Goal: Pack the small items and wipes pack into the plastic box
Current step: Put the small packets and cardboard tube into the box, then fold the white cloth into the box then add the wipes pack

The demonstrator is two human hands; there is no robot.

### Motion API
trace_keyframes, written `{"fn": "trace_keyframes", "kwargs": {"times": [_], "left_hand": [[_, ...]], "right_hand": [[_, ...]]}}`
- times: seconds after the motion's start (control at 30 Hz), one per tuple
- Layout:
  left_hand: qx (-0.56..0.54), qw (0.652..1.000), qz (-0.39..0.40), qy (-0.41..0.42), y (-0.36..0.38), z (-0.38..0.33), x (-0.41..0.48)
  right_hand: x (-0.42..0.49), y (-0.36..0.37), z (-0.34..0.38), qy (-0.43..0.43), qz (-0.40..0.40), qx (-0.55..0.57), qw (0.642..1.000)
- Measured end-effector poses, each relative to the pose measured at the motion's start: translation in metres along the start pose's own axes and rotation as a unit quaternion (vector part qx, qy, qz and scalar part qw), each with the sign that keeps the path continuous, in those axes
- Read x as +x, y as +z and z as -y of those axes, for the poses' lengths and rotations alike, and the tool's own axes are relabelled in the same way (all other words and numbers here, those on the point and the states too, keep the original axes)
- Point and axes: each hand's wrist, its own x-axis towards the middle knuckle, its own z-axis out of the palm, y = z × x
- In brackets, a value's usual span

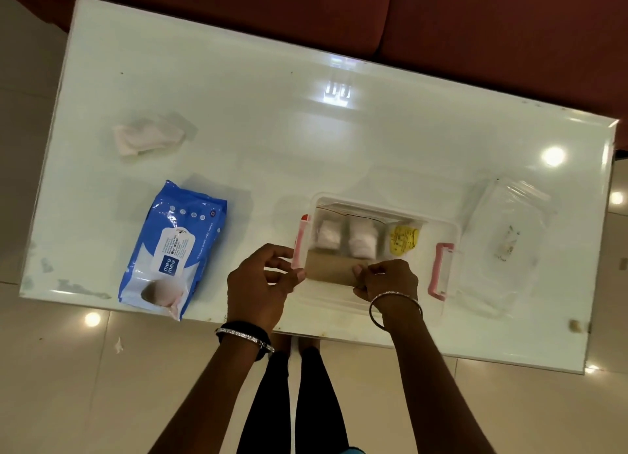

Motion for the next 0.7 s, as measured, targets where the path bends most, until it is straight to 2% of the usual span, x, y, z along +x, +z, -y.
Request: {"fn": "trace_keyframes", "kwargs": {"times": [0.07,0.13,0.27,0.37,0.47,0.53,0.7], "left_hand": [[-0.02,1.0,0.01,-0.007,-0.002,0.003,0.002],[-0.054,0.998,0.016,-0.017,-0.004,0.006,0.005],[-0.124,0.992,-0.023,-0.021,-0.016,0.009,0.016],[-0.168,0.982,-0.086,-0.021,-0.038,0.007,0.033],[-0.193,0.967,-0.163,-0.025,-0.067,0.005,0.059],[-0.169,0.96,-0.221,-0.017,-0.088,0.004,0.081],[-0.09,0.93,-0.355,-0.003,-0.133,0.009,0.142]], "right_hand": [[-0.007,-0.002,0.006,-0.032,-0.036,-0.113,0.992],[-0.016,-0.006,0.012,-0.058,-0.076,-0.18,0.979],[-0.035,-0.014,0.034,-0.137,-0.141,-0.221,0.955],[-0.046,-0.014,0.065,-0.241,-0.171,-0.214,0.931],[-0.053,-0.002,0.097,-0.376,-0.142,-0.172,0.9],[-0.053,0.011,0.117,-0.444,-0.106,-0.148,0.877],[-0.044,0.048,0.161,-0.502,-0.045,-0.136,0.853]]}}
